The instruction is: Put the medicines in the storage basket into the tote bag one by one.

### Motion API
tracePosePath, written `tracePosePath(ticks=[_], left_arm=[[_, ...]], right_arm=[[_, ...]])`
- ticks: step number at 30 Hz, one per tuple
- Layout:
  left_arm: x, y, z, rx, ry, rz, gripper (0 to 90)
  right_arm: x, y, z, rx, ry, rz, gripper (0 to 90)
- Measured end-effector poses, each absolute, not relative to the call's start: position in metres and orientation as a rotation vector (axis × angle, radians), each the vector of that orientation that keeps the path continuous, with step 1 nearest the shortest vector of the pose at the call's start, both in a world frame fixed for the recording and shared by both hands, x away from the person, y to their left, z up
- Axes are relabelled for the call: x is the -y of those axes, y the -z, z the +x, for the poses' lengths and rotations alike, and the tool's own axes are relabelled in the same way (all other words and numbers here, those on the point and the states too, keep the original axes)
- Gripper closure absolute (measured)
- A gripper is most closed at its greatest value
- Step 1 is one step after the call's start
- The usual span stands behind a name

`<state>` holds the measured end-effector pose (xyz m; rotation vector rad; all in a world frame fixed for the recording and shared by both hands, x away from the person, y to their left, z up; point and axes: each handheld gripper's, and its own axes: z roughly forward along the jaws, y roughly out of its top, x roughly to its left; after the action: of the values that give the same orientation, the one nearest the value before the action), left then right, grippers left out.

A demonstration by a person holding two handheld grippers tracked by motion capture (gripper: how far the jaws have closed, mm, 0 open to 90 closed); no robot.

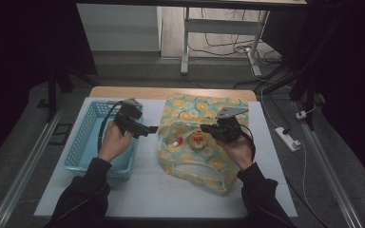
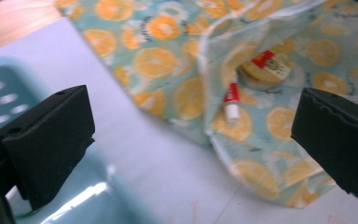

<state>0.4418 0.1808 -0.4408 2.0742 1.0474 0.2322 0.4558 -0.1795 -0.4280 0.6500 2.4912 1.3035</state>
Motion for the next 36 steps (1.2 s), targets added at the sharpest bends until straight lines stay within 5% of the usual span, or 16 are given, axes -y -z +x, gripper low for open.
tracePosePath(ticks=[7,17,30,36], left_arm=[[-0.21,0.444,0.444,-1.144,-0.338,2.061,0.0],[-0.243,0.466,0.463,-1.312,-0.316,2.026,0.8],[-0.242,0.496,0.488,-1.422,-0.283,2.097,0.2],[-0.241,0.501,0.493,-1.43,-0.291,2.13,6.7]], right_arm=[[0.179,0.429,0.456,-2.493,-1.3,0.65,90.0],[0.179,0.428,0.456,-2.494,-1.298,0.65,90.0],[0.179,0.428,0.456,-2.494,-1.303,0.648,90.0],[0.178,0.428,0.456,-2.497,-1.299,0.646,90.0]])
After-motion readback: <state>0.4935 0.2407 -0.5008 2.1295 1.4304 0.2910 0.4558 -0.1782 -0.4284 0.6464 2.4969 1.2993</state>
